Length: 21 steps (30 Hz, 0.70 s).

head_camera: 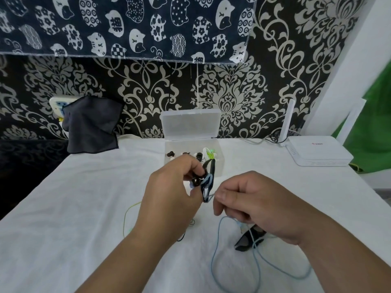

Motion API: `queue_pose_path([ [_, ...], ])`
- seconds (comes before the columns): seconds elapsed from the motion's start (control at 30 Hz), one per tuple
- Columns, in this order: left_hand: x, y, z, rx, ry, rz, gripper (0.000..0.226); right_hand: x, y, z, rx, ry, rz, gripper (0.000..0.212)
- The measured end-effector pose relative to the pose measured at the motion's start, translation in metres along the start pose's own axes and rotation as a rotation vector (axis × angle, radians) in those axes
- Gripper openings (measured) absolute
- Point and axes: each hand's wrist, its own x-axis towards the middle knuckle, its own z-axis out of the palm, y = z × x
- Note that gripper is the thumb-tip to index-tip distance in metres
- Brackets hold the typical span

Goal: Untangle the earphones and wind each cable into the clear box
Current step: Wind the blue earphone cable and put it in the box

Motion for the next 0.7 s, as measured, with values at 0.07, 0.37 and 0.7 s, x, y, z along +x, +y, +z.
queue_pose_path([
  [0.07, -0.001, 0.001, 0.001, 0.019, -0.018, 0.018, 0.037, 0.001, 0.001, -0.001, -0.016, 0.031, -0.026, 0.033],
  [0.37, 0.001, -0.004, 0.005, -0.233, 0.074, -0.216, 0.047, -0.005, -0.006, 0.002, -0.065, -0.225, 0.025, 0.030],
  [0.7, 0.002, -0.010, 0.004, -0.196, 0.087, -0.187, 0.044, -0.008, -0.012, -0.005, 0.056, -0.081, 0.006, 0.037],
])
